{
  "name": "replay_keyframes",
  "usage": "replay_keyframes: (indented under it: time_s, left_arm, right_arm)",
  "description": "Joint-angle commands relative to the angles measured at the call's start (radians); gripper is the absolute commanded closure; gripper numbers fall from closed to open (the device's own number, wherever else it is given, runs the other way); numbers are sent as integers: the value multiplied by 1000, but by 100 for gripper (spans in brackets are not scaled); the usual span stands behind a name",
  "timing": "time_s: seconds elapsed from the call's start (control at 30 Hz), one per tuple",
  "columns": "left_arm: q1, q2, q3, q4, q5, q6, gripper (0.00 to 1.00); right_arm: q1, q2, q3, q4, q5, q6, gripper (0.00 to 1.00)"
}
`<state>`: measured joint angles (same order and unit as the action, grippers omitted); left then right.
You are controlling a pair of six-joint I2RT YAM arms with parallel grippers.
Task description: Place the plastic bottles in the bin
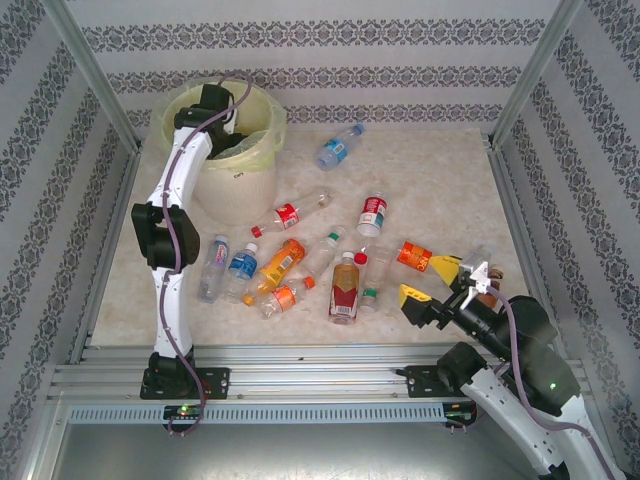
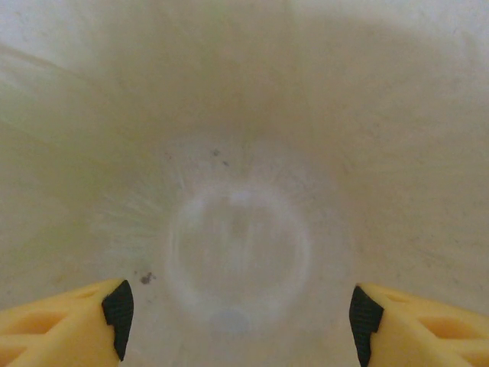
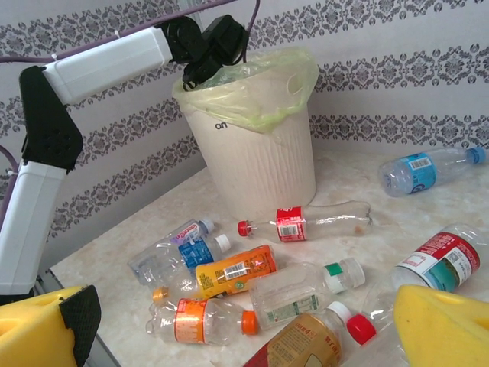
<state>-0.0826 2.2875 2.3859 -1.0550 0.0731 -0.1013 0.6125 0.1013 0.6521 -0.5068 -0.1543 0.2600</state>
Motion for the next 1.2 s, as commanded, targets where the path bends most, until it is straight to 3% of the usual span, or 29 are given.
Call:
replay_keyframes:
  time_s: [0.0, 0.27, 0.53, 0.87, 1.17]
  left_arm:
    - [18, -4, 52, -60, 23, -19, 18]
    - [20, -62, 85, -73, 65, -47, 0]
    - [20, -153, 90, -51, 114, -86, 0]
    - [20, -306, 67, -14, 180, -130, 0]
    - [15, -580, -238, 157, 377, -147, 0]
  right_arm:
    - [1, 4, 24, -5, 24, 20, 2]
    - [1, 27, 41, -25, 59, 49, 2]
    - [0, 90, 67, -53, 95, 86, 2]
    - [0, 233, 116, -141, 230, 181, 2]
    - [-13, 473, 165, -289, 361, 279, 2]
